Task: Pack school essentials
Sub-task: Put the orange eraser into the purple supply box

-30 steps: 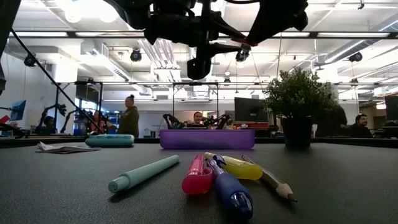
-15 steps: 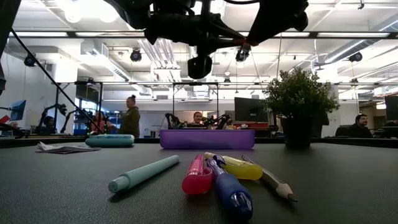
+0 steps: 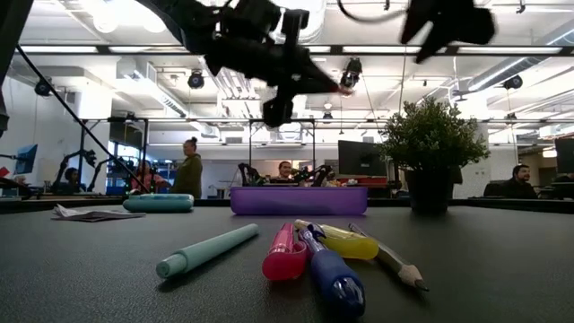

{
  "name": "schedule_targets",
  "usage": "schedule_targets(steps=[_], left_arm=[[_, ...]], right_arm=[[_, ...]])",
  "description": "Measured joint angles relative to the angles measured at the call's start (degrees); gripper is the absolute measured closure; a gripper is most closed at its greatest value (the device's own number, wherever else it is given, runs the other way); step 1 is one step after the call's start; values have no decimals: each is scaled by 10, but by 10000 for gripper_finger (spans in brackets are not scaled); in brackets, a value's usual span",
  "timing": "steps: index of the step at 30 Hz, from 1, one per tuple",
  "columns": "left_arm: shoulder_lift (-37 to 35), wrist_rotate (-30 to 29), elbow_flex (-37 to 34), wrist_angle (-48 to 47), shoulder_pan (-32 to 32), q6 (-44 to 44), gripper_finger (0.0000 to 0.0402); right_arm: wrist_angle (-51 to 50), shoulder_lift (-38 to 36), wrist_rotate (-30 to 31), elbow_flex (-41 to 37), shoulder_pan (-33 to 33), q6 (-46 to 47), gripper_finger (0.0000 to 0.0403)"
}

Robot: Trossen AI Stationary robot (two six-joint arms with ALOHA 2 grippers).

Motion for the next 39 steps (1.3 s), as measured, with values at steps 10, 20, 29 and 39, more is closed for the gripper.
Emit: schedule_targets(steps=[10, 20, 29, 39], left_arm=[[0, -143, -88, -30, 27, 80, 386], [0, -195, -146, -26, 27, 90, 386], [0, -205, -165, -28, 28, 121, 386], [0, -208, -166, -43, 27, 125, 329]], right_arm=[[-63, 33, -92, -4, 45, 197, 226], [-63, 66, -94, -4, 66, 235, 218], [-62, 69, -93, -4, 66, 234, 218], [-62, 69, -93, -4, 66, 225, 216]])
